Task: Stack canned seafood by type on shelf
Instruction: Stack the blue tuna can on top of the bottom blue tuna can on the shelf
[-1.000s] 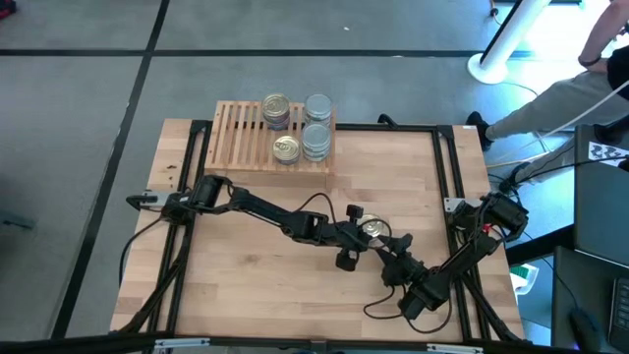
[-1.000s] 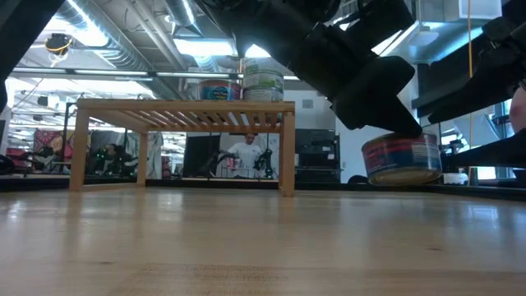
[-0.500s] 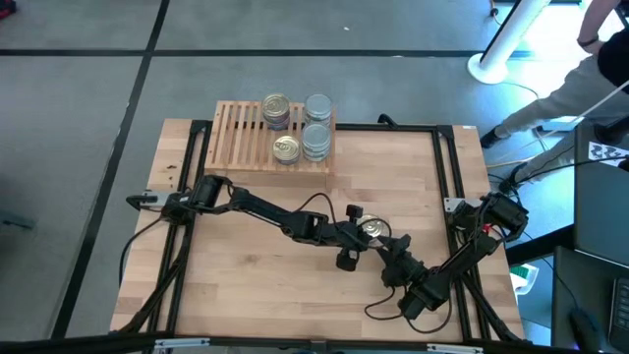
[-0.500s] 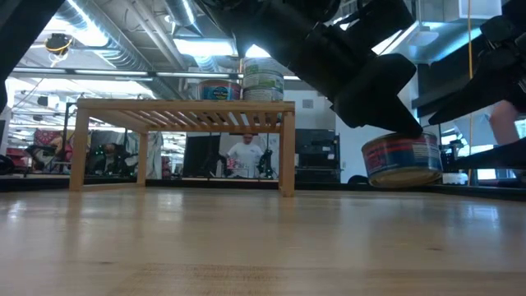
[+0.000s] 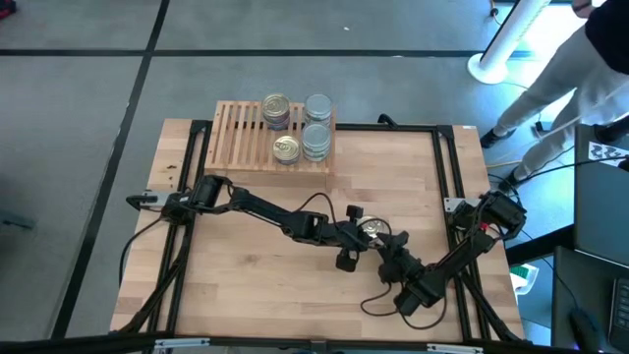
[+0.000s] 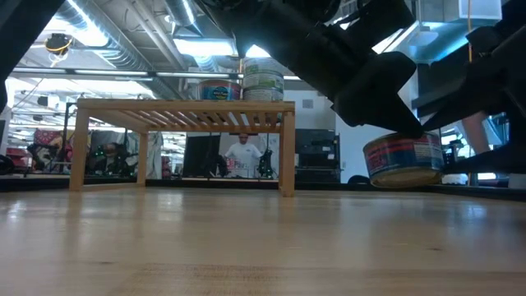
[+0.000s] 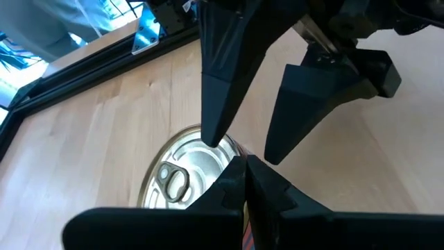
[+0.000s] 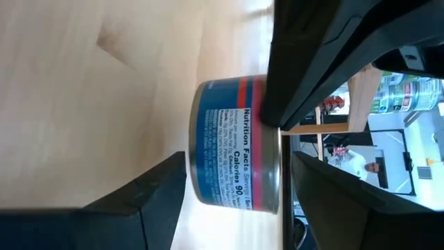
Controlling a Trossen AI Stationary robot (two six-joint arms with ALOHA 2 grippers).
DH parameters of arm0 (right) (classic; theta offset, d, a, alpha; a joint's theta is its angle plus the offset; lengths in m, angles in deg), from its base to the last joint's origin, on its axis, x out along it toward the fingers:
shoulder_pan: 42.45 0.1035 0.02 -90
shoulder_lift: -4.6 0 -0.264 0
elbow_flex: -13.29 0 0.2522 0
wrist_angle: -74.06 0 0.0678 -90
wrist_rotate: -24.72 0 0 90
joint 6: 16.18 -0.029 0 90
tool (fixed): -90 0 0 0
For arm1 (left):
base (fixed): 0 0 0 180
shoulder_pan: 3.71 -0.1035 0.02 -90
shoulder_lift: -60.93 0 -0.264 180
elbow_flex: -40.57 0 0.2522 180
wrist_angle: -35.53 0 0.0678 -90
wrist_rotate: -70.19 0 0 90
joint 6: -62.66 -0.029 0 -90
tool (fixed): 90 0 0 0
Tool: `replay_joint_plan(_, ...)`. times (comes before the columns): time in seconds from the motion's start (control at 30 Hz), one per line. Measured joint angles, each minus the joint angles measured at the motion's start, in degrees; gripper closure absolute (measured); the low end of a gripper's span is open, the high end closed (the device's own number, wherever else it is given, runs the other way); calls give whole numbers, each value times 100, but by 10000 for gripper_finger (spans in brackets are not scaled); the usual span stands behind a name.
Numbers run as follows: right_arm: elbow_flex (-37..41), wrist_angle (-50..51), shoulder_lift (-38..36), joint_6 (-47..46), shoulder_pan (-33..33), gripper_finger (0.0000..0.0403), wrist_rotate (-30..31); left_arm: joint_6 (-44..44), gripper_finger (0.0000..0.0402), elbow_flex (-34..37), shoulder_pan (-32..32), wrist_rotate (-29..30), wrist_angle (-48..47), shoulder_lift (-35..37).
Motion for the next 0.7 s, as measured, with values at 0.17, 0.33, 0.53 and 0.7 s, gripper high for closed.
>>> replay_joint_plan(0.17,0,-46,-2,2,9,143,-206,-6,401,0,0,0,0,0)
replay_joint_plan(0.33,0,-46,-2,1,9,143,-82,0,401,0,0,0,0,0)
replay_joint_plan(0.53,0,-46,-2,1,9,143,64,4,401,0,0,0,0,2)
replay_joint_plan(0.7,0,-57,62,1,9,143,14,4,401,0,0,0,0,2)
